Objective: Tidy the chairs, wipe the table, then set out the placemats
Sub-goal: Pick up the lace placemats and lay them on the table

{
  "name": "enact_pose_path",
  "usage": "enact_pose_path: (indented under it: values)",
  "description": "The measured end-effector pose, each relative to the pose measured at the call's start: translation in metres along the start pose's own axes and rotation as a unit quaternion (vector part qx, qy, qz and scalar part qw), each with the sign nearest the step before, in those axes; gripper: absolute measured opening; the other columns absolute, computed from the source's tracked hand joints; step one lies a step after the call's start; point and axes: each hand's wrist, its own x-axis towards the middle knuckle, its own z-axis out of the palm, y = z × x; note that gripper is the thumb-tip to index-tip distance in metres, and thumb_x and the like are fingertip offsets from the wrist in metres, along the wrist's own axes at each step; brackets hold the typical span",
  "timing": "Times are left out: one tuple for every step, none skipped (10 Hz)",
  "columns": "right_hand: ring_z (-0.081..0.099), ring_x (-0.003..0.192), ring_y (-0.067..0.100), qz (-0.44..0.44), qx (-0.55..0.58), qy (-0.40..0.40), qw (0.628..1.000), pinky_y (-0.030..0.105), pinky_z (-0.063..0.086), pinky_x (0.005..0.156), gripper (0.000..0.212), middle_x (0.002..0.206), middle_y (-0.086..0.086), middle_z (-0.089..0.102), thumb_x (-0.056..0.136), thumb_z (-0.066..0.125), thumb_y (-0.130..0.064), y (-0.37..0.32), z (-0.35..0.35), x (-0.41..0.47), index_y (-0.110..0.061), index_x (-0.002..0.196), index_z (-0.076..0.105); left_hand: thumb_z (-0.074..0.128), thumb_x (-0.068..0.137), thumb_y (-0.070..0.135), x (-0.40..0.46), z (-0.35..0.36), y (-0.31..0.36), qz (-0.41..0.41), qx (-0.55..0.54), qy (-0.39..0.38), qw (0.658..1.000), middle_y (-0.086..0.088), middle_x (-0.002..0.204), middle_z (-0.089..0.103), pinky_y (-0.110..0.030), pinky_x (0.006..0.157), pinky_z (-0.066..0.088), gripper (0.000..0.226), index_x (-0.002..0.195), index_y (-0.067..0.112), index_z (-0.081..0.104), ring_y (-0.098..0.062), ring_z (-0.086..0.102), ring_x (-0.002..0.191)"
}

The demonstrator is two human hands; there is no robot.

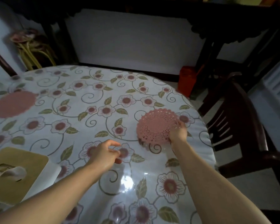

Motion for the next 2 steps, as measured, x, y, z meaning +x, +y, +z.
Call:
enact_pose_path:
  values:
    - [0.053,0.089,0.024,0.009,-0.044,-0.027,0.999,0.032,0.043,0.074,0.053,0.132,0.016,0.049,0.093,0.042,0.001,-0.003,0.001,0.003,-0.011,0.143,0.028,0.057,0.089,0.010,0.003,0.002,-0.001,-0.001,0.007,-0.005,1.000,-0.002,0.090,0.072,-0.024,0.060,0.049,0.021,0.107,0.023,0.059,-0.011,0.070,0.072]
    - [0.053,0.091,0.022,0.033,-0.180,-0.067,0.981,0.030,0.047,0.071,0.074,0.125,0.012,0.044,0.094,0.040,0.002,-0.005,-0.003,-0.012,-0.016,0.151,-0.003,0.057,0.090,0.011,0.002,0.004,-0.001,0.008,0.008,-0.005,1.000,-0.002,0.093,0.070,-0.025,0.061,0.048,0.022,0.108,0.022,0.059,-0.012,0.070,0.073]
